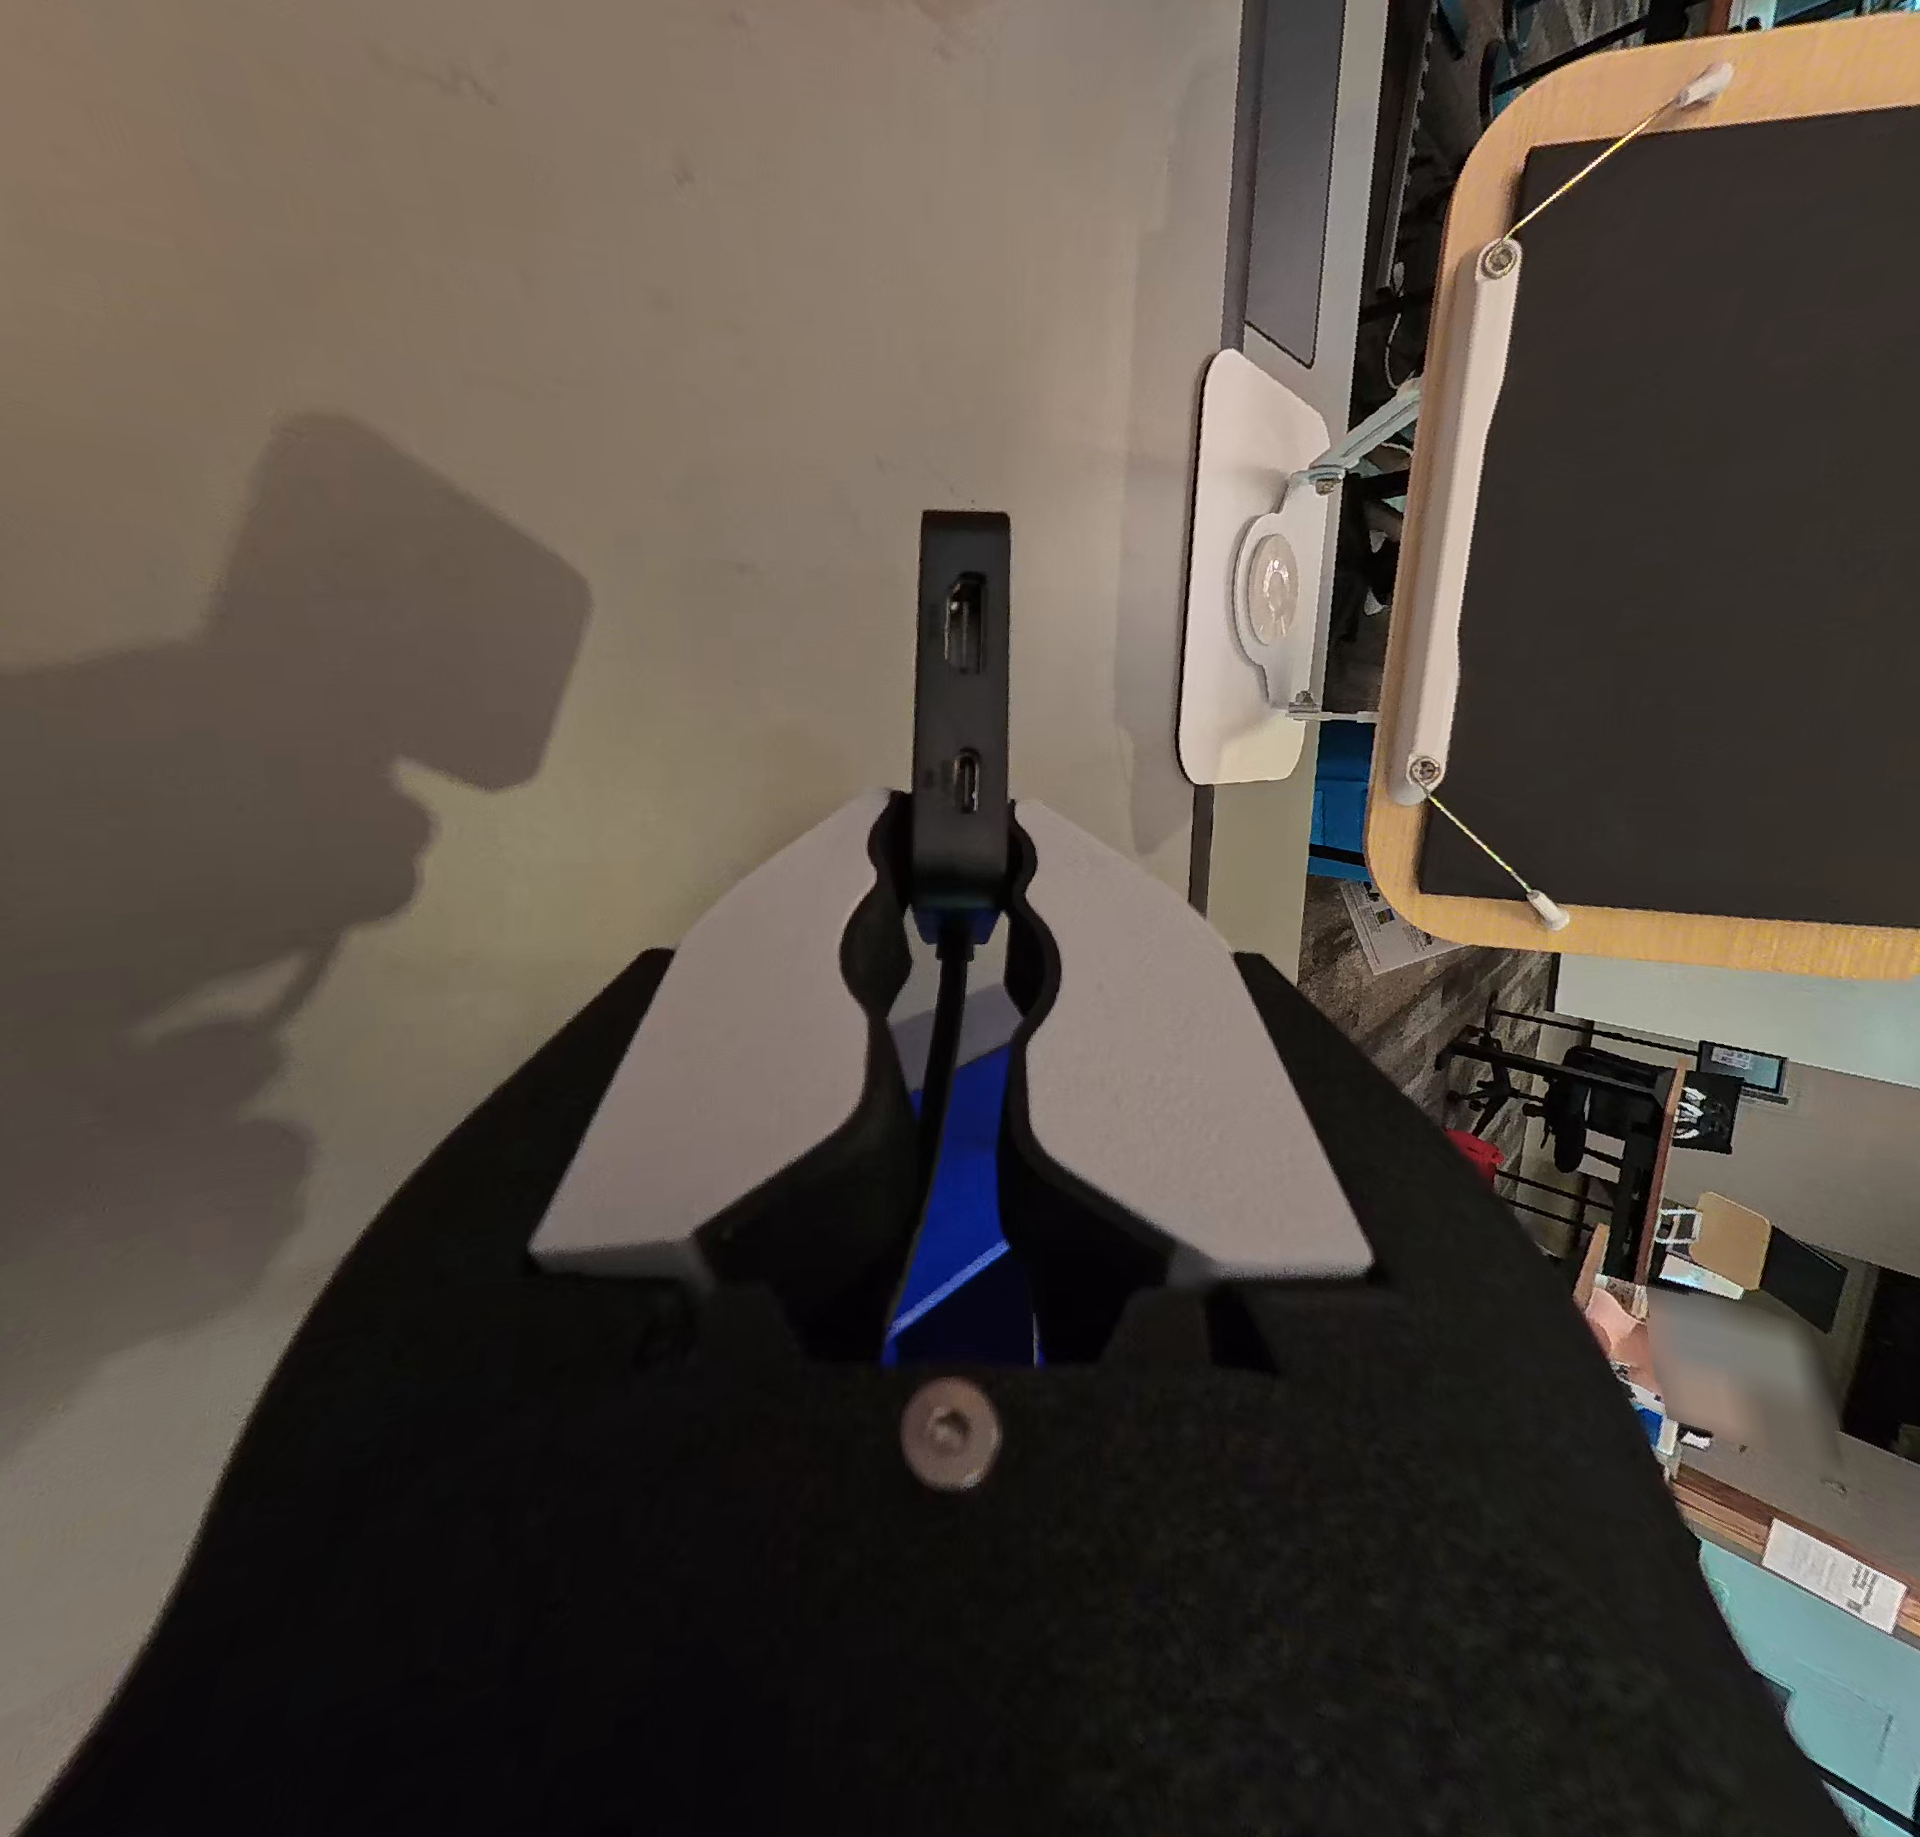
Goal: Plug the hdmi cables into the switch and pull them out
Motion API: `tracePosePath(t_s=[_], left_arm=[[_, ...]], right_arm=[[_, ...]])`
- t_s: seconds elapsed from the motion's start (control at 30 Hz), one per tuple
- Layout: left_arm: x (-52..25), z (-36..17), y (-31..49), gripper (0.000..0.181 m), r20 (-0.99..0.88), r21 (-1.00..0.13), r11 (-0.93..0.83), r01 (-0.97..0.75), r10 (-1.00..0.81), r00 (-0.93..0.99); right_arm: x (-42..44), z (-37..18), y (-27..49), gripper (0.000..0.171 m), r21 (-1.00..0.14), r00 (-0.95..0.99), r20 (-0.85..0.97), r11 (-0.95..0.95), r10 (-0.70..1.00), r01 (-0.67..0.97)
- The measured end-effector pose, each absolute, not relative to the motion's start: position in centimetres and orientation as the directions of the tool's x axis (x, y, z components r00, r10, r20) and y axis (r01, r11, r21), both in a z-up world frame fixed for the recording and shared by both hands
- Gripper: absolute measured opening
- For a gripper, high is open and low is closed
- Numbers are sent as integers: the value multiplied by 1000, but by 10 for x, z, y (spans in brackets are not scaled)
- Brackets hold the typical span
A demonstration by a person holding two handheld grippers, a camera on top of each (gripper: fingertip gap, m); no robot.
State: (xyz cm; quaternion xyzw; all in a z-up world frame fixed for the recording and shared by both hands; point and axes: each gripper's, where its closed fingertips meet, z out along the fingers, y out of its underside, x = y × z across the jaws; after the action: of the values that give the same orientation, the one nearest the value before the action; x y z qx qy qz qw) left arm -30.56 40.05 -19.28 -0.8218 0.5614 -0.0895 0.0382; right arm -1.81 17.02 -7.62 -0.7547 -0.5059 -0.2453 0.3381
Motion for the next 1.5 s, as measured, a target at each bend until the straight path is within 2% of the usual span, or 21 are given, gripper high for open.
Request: tracePosePath(t_s=[0.1,0.17,0.27,0.4,0.53,0.67,0.73,0.8,0.9,1.03,1.1,1.17,1.3,1.5], left_arm=[[-305,-187,400,12,93,-246,-355,-902,-935,342],[-301,-170,398,12,104,-349,-338,-874,-941,322],[-295,-121,390,12,118,-553,-258,-792,-965,232],[-298,-38,392,10,134,-785,-215,-581,-975,179],[-301,26,380,10,177,-916,-186,-356,-982,59],[-301,71,362,10,213,-964,-204,-169,-976,-36],[-301,89,342,10,241,-967,-230,-107,-965,-103],[-300,94,311,10,280,-957,-261,-125,-947,-161],[-291,66,242,10,356,-907,-277,-318,-906,-228],[-287,-20,163,10,529,-676,-245,-695,-818,-226],[-284,-67,146,10,570,-543,-205,-815,-802,-178],[-276,-99,132,10,603,-462,-181,-868,-782,-158],[-256,-149,124,10,484,-402,-58,-914,-861,-159],[-234,-184,121,9,187,-486,161,-859,-941,-282]], right_arm=[[-19,-73,170,15,-267,370,715,-257,593,929],[-20,-70,169,15,-267,365,721,-250,589,931],[-22,-63,167,15,-270,364,731,-244,578,931],[-23,-54,164,15,-287,369,739,-231,563,930],[-26,-46,161,15,-289,363,751,-219,552,932],[-32,-39,158,15,-303,363,755,-201,546,932],[-33,-37,157,15,-305,361,759,-194,541,932],[-35,-34,156,15,-307,359,763,-188,537,933],[-38,-30,155,15,-317,356,772,-166,526,934],[-48,-30,156,15,-333,345,778,-121,525,935],[-51,-34,158,15,-321,332,778,-116,534,940],[-54,-38,159,15,-304,316,779,-115,541,946],[-54,-39,160,15,-305,319,774,-119,547,945],[-47,-44,157,15,-304,330,764,-142,554,942]])
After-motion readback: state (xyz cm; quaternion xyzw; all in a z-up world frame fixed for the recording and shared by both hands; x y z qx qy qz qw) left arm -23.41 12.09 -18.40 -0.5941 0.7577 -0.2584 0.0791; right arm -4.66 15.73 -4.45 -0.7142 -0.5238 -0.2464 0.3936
